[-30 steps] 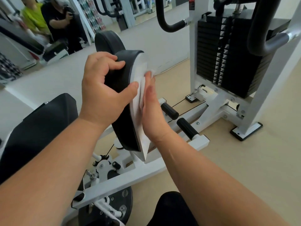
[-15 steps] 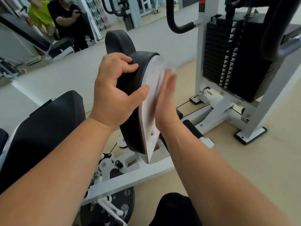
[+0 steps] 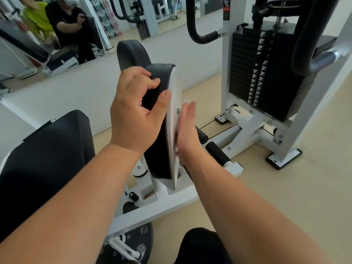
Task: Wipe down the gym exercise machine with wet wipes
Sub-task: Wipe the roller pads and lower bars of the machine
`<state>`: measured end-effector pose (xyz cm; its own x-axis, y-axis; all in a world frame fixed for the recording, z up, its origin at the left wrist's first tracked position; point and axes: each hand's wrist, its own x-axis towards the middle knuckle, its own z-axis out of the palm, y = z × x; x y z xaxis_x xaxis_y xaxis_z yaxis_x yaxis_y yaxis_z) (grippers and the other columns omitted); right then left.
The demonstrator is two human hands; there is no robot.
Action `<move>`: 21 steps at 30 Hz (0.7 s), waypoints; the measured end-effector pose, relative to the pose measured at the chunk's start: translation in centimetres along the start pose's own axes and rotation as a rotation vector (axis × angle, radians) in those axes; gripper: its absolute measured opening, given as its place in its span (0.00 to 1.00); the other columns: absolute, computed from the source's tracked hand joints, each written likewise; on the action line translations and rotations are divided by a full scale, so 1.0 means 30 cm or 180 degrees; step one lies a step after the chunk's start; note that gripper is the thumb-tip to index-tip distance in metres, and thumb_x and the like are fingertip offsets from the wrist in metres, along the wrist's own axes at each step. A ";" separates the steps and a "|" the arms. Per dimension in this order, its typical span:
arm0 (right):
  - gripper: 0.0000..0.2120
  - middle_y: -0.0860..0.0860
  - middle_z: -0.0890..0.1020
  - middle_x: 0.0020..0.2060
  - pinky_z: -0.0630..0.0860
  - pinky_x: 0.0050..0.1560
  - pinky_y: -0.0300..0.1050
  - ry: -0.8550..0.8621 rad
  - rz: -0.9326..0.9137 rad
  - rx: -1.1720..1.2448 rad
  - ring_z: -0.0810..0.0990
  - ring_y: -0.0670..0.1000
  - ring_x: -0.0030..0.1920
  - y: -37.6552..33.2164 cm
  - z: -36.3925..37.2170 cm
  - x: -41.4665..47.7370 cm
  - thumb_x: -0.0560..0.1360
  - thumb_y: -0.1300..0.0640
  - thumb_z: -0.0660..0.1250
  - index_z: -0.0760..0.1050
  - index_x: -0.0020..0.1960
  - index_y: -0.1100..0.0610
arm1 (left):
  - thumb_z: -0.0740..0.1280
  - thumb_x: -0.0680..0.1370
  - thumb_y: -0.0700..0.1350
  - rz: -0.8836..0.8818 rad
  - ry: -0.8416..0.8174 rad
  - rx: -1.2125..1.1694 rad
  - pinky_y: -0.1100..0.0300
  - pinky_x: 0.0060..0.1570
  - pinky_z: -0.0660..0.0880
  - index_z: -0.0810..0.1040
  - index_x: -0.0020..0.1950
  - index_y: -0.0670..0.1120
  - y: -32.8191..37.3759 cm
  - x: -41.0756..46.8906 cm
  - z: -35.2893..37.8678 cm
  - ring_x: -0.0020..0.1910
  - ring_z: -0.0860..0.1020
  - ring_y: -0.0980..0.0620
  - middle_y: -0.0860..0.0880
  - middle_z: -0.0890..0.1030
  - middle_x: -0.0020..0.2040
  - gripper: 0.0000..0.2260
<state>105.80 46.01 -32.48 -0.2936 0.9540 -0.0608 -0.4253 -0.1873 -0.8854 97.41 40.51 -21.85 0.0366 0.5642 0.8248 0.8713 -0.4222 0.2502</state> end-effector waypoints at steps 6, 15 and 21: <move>0.44 0.51 0.58 0.83 0.55 0.81 0.62 -0.0159 -0.0770 -0.1355 0.55 0.52 0.82 0.067 0.015 -0.193 0.77 0.24 0.47 0.50 0.84 0.49 | 0.68 0.80 0.46 -0.0016 0.0070 0.0057 0.72 0.59 0.66 0.80 0.52 0.37 0.005 -0.008 0.011 0.59 0.75 0.51 0.39 0.78 0.57 0.12; 0.26 0.38 0.81 0.46 0.78 0.48 0.38 -0.0104 0.0553 -0.0127 0.79 0.39 0.42 0.010 -0.048 -0.122 0.81 0.29 0.39 0.66 0.67 0.38 | 0.69 0.80 0.47 -0.0060 0.0188 0.0175 0.76 0.57 0.65 0.79 0.50 0.36 0.020 -0.002 0.035 0.57 0.75 0.49 0.38 0.78 0.56 0.12; 0.23 0.32 0.85 0.47 0.78 0.48 0.28 -0.0375 0.0037 -0.0136 0.82 0.32 0.50 0.008 -0.062 -0.184 0.81 0.36 0.43 0.70 0.66 0.40 | 0.69 0.79 0.47 -0.0105 0.0289 0.0252 0.78 0.56 0.63 0.79 0.50 0.36 0.032 0.002 0.057 0.57 0.74 0.52 0.38 0.78 0.56 0.12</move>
<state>108.91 41.15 -33.22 -0.3978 0.9173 -0.0189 -0.3851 -0.1856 -0.9040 99.09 41.35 -22.43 -0.0340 0.5087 0.8603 0.9073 -0.3452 0.2400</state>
